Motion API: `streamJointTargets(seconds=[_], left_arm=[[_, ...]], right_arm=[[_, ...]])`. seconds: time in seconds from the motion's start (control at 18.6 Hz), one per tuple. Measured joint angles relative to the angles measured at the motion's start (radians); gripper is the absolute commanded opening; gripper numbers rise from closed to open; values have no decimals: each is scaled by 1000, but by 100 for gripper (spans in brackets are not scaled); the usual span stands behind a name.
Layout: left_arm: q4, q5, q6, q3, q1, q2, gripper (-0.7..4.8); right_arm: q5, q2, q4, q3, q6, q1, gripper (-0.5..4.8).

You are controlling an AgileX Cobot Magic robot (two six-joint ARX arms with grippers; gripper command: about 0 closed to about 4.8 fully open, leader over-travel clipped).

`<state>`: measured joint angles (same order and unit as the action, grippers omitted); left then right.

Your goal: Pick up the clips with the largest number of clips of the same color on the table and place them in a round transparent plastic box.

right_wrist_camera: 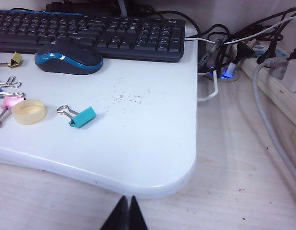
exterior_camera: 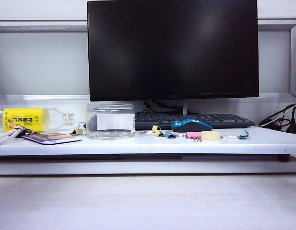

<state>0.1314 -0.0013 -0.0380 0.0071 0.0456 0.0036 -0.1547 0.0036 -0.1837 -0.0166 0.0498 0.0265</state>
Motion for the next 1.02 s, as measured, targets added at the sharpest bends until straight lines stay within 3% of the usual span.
streamJointTargets(seconds=[0.43, 0.54, 0.7, 0.86, 0.97, 1.02], left_arm=[[0, 0, -6, 0, 0, 0, -6], [0, 1, -66, 0, 0, 0, -6], [0, 1, -232, 0, 0, 0, -6], [0, 2, -386, 0, 0, 0, -5], [0, 29, -447, 0, 0, 0, -5], [0, 53, -466, 0, 0, 0, -6]], right_arm=[[0, 0, 0, 0, -3, 0, -6], [-2, 0, 3, 0, -95, 0, -6], [-55, 0, 51, 1, -403, 0, -6], [-113, 0, 183, 1, -636, 1, -3], [-234, 0, 308, 1, -689, 1, 48], [-282, 0, 340, -7, -693, 5, 133]])
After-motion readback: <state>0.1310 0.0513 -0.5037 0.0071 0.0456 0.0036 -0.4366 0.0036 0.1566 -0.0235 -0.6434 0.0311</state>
